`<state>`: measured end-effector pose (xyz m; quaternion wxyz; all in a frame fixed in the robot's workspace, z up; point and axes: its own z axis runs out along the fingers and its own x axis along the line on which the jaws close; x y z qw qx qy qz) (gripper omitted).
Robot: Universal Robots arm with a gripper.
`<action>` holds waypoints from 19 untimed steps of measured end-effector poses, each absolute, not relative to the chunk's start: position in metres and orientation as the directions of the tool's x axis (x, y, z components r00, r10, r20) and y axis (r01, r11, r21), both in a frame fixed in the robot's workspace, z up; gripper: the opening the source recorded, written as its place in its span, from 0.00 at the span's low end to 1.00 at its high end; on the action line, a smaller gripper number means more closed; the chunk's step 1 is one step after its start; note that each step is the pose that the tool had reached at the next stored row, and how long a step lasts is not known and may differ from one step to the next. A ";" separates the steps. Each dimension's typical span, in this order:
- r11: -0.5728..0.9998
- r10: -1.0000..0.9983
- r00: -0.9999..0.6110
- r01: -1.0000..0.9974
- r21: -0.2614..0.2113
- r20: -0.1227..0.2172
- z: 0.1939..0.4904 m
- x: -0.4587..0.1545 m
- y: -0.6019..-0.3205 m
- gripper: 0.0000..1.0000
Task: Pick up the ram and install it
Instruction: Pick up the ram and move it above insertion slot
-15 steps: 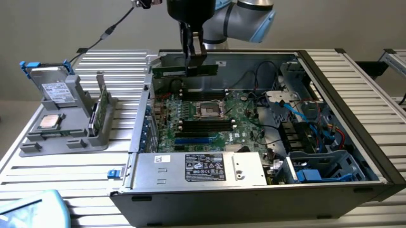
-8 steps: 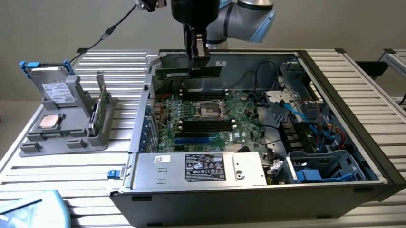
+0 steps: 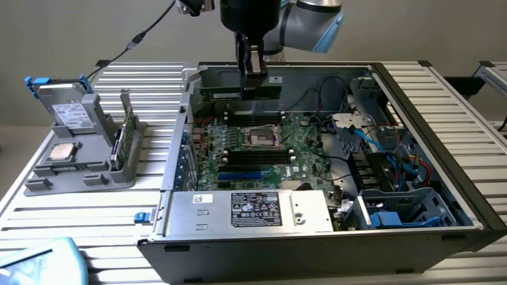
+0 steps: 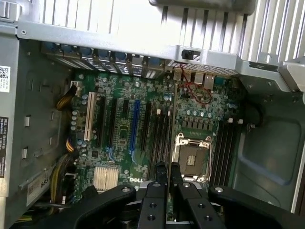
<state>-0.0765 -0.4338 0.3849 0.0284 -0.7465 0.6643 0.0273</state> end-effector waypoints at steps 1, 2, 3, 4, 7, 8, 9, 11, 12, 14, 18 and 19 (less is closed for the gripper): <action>-0.112 -0.991 0.113 -0.994 -0.006 -0.076 0.384 -0.075 -0.434 0.14; -0.109 -0.991 0.109 -0.994 -0.006 -0.073 0.384 -0.074 -0.434 0.14; -0.106 -0.992 0.106 -0.994 -0.005 -0.070 0.383 -0.073 -0.434 0.14; -0.104 -0.992 0.104 -0.995 -0.005 -0.068 0.383 -0.072 -0.434 0.14; -0.098 -0.993 0.098 -0.995 -0.004 -0.061 0.381 -0.066 -0.433 0.14; -0.096 -0.994 0.096 -0.995 -0.004 -0.059 0.380 -0.064 -0.433 0.14; -0.094 -0.994 0.094 -0.996 -0.004 -0.057 0.379 -0.062 -0.433 0.14; -0.091 -0.994 0.091 -0.996 -0.004 -0.052 0.378 -0.058 -0.432 0.14; -0.089 -0.995 0.089 -0.996 -0.003 -0.050 0.377 -0.056 -0.432 0.14; -0.086 -0.995 0.086 -0.996 -0.003 -0.045 0.375 -0.052 -0.432 0.14; -0.078 -0.996 0.078 -0.997 -0.002 -0.034 0.372 -0.045 -0.431 0.14; -0.076 -0.997 0.076 -0.997 -0.002 -0.031 0.372 -0.044 -0.431 0.14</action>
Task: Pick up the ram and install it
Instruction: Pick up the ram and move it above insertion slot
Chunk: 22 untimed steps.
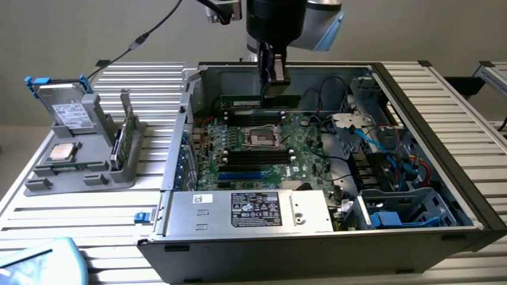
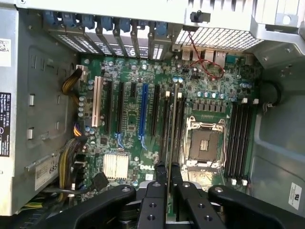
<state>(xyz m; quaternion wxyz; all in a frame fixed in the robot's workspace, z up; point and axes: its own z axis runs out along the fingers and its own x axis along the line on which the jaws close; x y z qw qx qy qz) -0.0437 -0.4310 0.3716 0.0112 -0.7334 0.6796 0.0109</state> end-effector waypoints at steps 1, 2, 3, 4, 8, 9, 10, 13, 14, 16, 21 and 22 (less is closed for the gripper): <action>-0.074 -0.997 0.074 -0.997 -0.002 -0.029 0.371 -0.042 -0.431 0.14; -0.071 -0.997 0.071 -0.998 -0.002 -0.028 0.370 -0.041 -0.431 0.14; -0.067 -0.997 0.067 -0.998 -0.001 -0.027 0.369 -0.040 -0.431 0.14; -0.064 -0.998 0.064 -0.998 -0.001 -0.027 0.367 -0.039 -0.430 0.14; -0.053 -0.998 0.053 -0.999 -0.001 -0.026 0.361 -0.037 -0.430 0.14; -0.051 -0.998 0.051 -0.999 -0.001 -0.026 0.359 -0.036 -0.429 0.14; -0.048 -0.998 0.049 -0.999 -0.001 -0.026 0.358 -0.036 -0.429 0.14; -0.043 -0.999 0.043 -0.999 -0.001 -0.025 0.354 -0.035 -0.429 0.14; -0.042 -0.999 0.042 -0.999 -0.001 -0.024 0.352 -0.035 -0.429 0.14; -0.040 -0.999 0.040 -0.999 -0.001 -0.023 0.350 -0.034 -0.429 0.14; -0.036 -0.999 0.036 -0.999 -0.001 -0.021 0.342 -0.032 -0.427 0.14; -0.035 -0.999 0.035 -0.999 -0.001 -0.021 0.341 -0.031 -0.427 0.14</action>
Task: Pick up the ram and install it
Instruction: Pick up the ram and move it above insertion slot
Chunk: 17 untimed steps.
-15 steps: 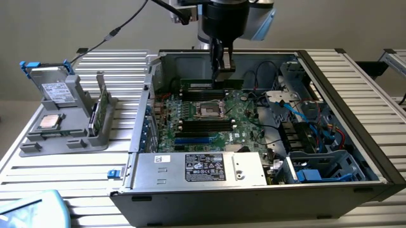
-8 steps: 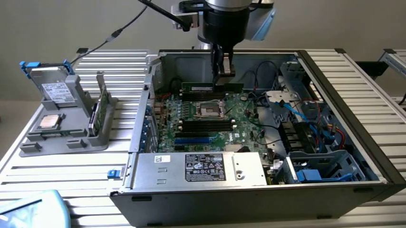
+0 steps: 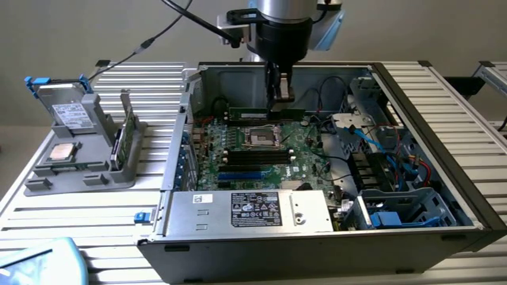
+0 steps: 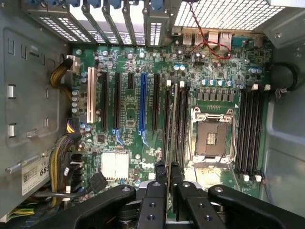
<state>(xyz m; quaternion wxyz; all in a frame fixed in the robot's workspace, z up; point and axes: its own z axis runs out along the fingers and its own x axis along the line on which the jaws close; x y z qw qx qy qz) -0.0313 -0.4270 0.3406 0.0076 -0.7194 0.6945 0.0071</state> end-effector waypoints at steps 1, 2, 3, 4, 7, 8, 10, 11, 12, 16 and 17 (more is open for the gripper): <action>-0.034 -0.999 0.035 -0.999 -0.001 -0.020 0.339 -0.031 -0.427 0.14; -0.034 -0.999 0.034 -0.999 -0.001 -0.020 0.338 -0.030 -0.426 0.14; -0.033 -0.999 0.033 -0.999 -0.001 -0.020 0.336 -0.030 -0.425 0.14; -0.033 -0.999 0.033 -0.999 -0.001 -0.020 0.335 -0.030 -0.425 0.14; -0.032 -0.999 0.032 -0.999 -0.001 -0.018 0.330 -0.028 -0.423 0.14; -0.032 -0.999 0.032 -0.999 -0.001 -0.017 0.329 -0.028 -0.422 0.14; -0.032 -0.999 0.032 -0.999 -0.001 -0.013 0.326 -0.028 -0.420 0.14; -0.032 -0.999 0.032 -0.999 -0.001 -0.010 0.325 -0.028 -0.419 0.14; -0.032 -0.999 0.032 -0.999 -0.001 -0.007 0.324 -0.028 -0.417 0.14; -0.032 -0.999 0.032 -0.999 0.000 0.012 0.320 -0.028 -0.412 0.14; -0.032 -0.999 0.032 -0.999 0.000 0.017 0.319 -0.028 -0.411 0.14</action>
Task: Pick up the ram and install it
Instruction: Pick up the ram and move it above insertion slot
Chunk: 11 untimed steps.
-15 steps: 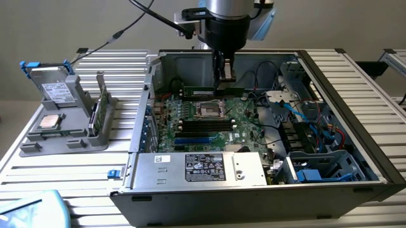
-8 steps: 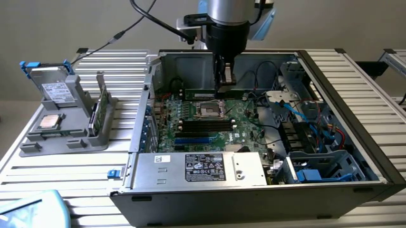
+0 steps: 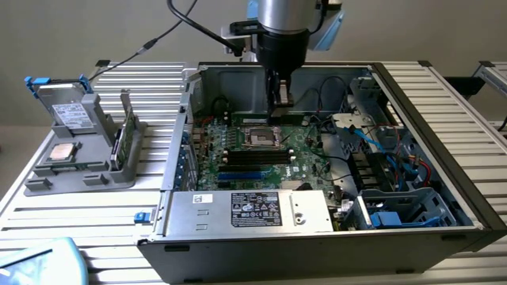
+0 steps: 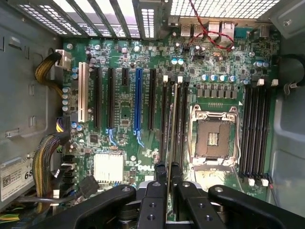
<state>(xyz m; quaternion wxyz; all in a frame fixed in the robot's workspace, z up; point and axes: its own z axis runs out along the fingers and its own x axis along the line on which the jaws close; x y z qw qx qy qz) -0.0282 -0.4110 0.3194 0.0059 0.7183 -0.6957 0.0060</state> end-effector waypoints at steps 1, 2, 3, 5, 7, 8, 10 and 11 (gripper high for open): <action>-0.032 -0.999 0.032 -0.999 0.000 0.022 0.318 -0.028 -0.410 0.14; -0.032 -0.999 0.032 -0.999 0.000 0.028 0.317 -0.028 -0.409 0.14; -0.032 -0.999 0.032 -0.999 0.000 0.032 0.316 -0.028 -0.409 0.14; -0.033 -0.999 0.033 -0.999 -0.001 0.036 0.314 -0.028 -0.409 0.14; -0.034 -0.999 0.033 -0.999 -0.003 0.036 0.312 -0.029 -0.409 0.14; -0.034 -0.999 0.034 -0.999 -0.004 0.036 0.312 -0.029 -0.409 0.14; -0.036 -0.999 0.036 -0.999 -0.006 0.036 0.310 -0.030 -0.409 0.14; -0.038 -0.999 0.037 -0.999 -0.006 0.036 0.310 -0.030 -0.409 0.14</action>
